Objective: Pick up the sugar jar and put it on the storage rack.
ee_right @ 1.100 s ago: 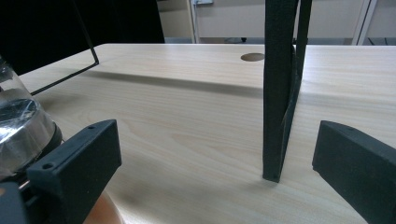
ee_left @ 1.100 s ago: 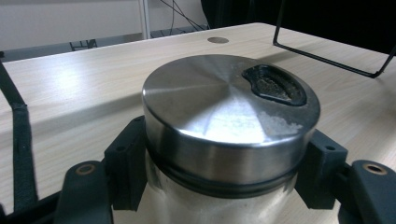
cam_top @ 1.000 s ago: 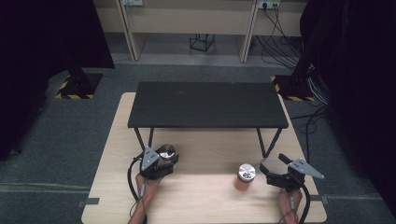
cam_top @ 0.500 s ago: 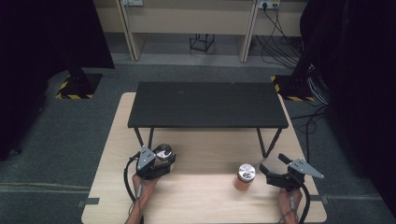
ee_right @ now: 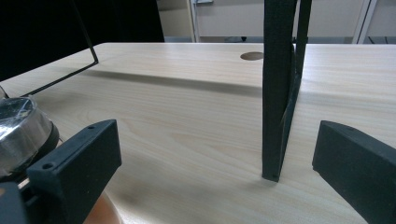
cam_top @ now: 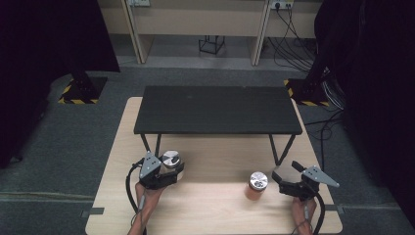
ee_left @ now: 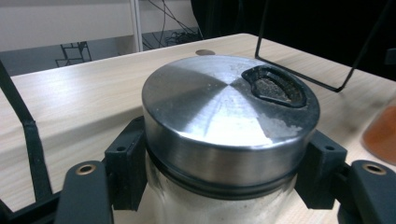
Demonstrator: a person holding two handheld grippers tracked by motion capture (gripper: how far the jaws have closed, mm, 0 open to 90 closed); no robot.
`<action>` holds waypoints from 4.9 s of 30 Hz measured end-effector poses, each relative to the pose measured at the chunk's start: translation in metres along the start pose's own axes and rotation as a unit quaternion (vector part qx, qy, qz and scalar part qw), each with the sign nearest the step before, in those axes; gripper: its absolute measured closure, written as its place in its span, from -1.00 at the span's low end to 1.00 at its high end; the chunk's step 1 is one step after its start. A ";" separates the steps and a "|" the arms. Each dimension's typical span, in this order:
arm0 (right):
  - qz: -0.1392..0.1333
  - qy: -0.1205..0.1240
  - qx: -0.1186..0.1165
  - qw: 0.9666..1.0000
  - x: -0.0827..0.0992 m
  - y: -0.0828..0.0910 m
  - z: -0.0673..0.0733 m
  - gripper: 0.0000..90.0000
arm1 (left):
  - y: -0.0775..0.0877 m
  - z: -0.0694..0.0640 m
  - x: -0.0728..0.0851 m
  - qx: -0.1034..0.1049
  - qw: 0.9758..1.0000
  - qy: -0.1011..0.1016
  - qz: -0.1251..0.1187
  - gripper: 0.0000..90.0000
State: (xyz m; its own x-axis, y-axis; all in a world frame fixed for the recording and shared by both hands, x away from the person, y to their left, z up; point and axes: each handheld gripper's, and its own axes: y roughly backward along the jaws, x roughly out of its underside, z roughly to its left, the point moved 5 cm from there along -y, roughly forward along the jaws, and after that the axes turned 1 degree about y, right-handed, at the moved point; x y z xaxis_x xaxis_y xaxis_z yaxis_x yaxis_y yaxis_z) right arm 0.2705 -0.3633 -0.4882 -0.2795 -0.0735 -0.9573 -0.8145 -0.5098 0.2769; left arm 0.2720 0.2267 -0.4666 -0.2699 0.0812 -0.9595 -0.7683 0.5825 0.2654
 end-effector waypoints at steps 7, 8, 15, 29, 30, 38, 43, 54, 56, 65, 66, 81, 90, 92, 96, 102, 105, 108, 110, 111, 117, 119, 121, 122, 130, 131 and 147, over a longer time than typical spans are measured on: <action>0.002 0.001 0.000 1.000 0.000 -0.001 0.000 -0.97 | 0.011 -0.003 -0.013 0.009 1.000 0.006 0.004 -0.31; 0.002 0.001 0.001 1.000 0.000 -0.001 0.000 -0.97 | 0.012 -0.003 -0.015 0.011 1.000 0.009 0.005 -0.31; 0.001 0.001 0.001 1.000 0.000 0.000 0.000 -0.97 | 0.020 -0.005 -0.025 0.021 1.000 0.009 0.009 -0.31; 0.001 0.001 0.002 1.000 0.000 0.000 0.000 -0.97 | 0.039 -0.010 -0.054 0.043 0.999 -0.013 0.022 -0.31; 0.001 0.001 0.002 1.000 0.000 0.000 0.000 -0.97 | 0.040 -0.009 -0.057 0.045 0.999 -0.012 0.022 -0.31; 0.002 -0.001 0.003 1.000 0.000 0.000 0.000 -0.97 | 0.050 0.000 -0.081 0.068 0.998 0.001 0.017 -0.31; 0.000 -0.002 0.003 1.000 0.000 0.001 -0.001 -0.97 | 0.056 0.000 -0.099 0.082 0.996 -0.005 0.017 -0.31; 0.000 -0.002 0.003 1.000 0.000 0.001 0.000 -0.97 | 0.061 0.001 -0.132 0.110 0.994 -0.009 0.019 -0.31; 0.001 -0.003 0.003 1.000 0.000 0.001 -0.001 -0.97 | 0.060 0.000 -0.139 0.107 0.994 -0.014 0.023 -0.31; 0.003 -0.003 0.002 1.000 0.000 0.000 -0.001 -0.97 | 0.057 0.005 -0.170 0.095 0.995 -0.016 0.016 -0.31; 0.003 -0.003 0.002 1.000 0.000 0.000 0.000 -0.97 | 0.056 0.005 -0.174 0.094 0.995 -0.016 0.016 -0.31; -0.002 -0.005 0.002 1.000 0.000 0.002 -0.001 -0.97 | 0.024 0.010 -0.209 0.046 0.998 -0.012 0.028 -0.31; -0.001 -0.004 0.001 1.000 0.000 0.002 -0.002 -0.98 | 0.011 0.019 -0.216 0.011 1.000 0.008 0.022 -0.31; -0.001 -0.004 0.001 1.000 0.000 0.002 -0.001 -0.97 | 0.008 0.020 -0.216 0.005 1.000 0.012 0.020 -0.31; -0.004 -0.006 0.001 1.000 0.000 0.002 -0.002 -0.97 | 0.001 0.024 -0.215 -0.003 1.000 0.016 0.018 -0.31; -0.004 -0.006 0.000 1.000 0.000 0.002 -0.002 -0.98 | -0.010 0.028 -0.211 -0.021 0.999 0.023 0.018 -0.31; -0.004 -0.006 -0.001 1.000 0.000 0.002 -0.003 -0.97 | -0.014 0.029 -0.208 -0.027 0.999 0.029 0.011 -0.31; -0.004 -0.006 -0.001 1.000 0.000 0.002 -0.003 -0.98 | -0.018 0.028 -0.208 -0.036 0.999 0.023 0.012 -0.31; -0.004 -0.006 -0.002 1.000 0.000 0.002 -0.003 -0.98 | -0.020 0.027 -0.207 -0.041 0.999 0.018 0.013 -0.31; -0.003 -0.005 -0.002 1.000 0.000 0.002 -0.003 -0.98 | -0.021 0.027 -0.207 -0.042 0.999 0.018 0.012 -0.31; -0.003 -0.005 -0.003 1.000 0.000 0.002 -0.003 -0.98 | -0.024 0.027 -0.207 -0.051 0.998 0.018 0.010 -0.31; -0.003 -0.005 -0.003 1.000 0.000 0.002 -0.003 -0.98 | -0.025 0.028 -0.207 -0.056 0.998 0.020 0.006 -0.31; -0.003 -0.004 -0.004 1.000 0.000 0.001 -0.003 -0.98 | -0.025 0.030 -0.206 -0.057 0.998 0.020 0.004 -0.31; -0.002 -0.004 -0.004 1.000 0.000 0.001 -0.003 -0.98 | -0.026 0.030 -0.206 -0.059 0.998 0.021 0.005 -0.31; -0.002 -0.005 -0.005 1.000 0.000 0.001 -0.003 -0.97 | -0.032 0.032 -0.202 -0.071 0.997 0.017 0.013 -0.31; -0.002 -0.005 -0.005 1.000 0.000 0.001 -0.003 -0.98 | -0.032 0.033 -0.199 -0.071 0.997 0.013 0.007 -0.31; 0.001 -0.004 -0.006 1.000 0.000 0.000 -0.003 -0.98 | -0.030 0.042 -0.191 -0.054 0.998 0.018 -0.017 -0.77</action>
State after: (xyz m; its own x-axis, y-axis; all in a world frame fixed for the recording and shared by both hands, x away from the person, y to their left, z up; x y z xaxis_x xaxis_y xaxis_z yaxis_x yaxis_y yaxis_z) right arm 0.2719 -0.3658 -0.4883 -0.2852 -0.0671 -0.9561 -0.8077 -0.5203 0.2775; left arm 0.3708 0.2282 -0.2955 -0.2612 0.0329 -0.9647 -0.8352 0.4934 0.2430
